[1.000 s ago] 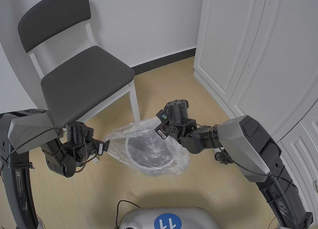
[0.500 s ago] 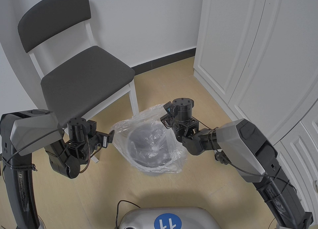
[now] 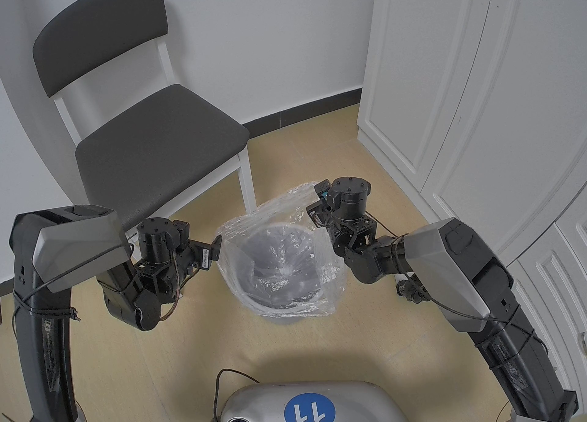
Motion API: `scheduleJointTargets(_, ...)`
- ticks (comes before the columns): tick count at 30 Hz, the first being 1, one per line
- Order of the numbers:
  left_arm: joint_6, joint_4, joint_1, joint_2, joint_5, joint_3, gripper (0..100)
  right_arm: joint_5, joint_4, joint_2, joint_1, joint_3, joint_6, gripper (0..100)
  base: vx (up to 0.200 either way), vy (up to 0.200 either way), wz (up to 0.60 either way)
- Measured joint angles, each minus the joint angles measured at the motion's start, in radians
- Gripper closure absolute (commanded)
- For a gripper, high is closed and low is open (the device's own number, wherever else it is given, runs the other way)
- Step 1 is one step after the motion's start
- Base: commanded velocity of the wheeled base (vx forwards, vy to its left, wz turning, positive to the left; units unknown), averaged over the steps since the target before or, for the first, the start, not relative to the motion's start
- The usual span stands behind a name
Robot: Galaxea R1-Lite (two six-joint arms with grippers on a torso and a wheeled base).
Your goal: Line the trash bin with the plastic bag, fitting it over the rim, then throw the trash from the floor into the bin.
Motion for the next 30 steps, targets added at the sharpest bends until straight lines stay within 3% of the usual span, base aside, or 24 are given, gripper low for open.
scheduleJointTargets(4, 0.000, -0.006, -0.011, 0.016, 0.033, -0.006, 0, -0.001, -0.022, 0.004, 0.001, 0.000, -0.001, 100, 0.000, 0.000, 0.00)
scheduleJointTargets(12, 0.019, 0.019, 0.003, -0.013, 0.026, 0.037, 0, 0.001, -0.025, 0.016, 0.016, 0.000, 0.003, 100, 0.000, 0.000, 0.00)
scheduleJointTargets(22, 0.119, 0.177, 0.021, -0.203, 0.022, 0.167, 0, 0.011, -0.097, 0.032, 0.047, 0.000, 0.075, 100, 0.000, 0.000, 0.00)
scheduleJointTargets(23, 0.124, 0.184, 0.019, -0.224, 0.023, 0.181, 0, 0.015, -0.100, 0.032, 0.051, 0.000, 0.087, 0, 0.000, 0.000, 0.00)
scheduleJointTargets(30, 0.127, 0.175, -0.024, -0.276, 0.020, 0.204, 0, 0.054, -0.130, 0.036, 0.052, 0.000, 0.115, 0, 0.000, 0.000, 0.00)
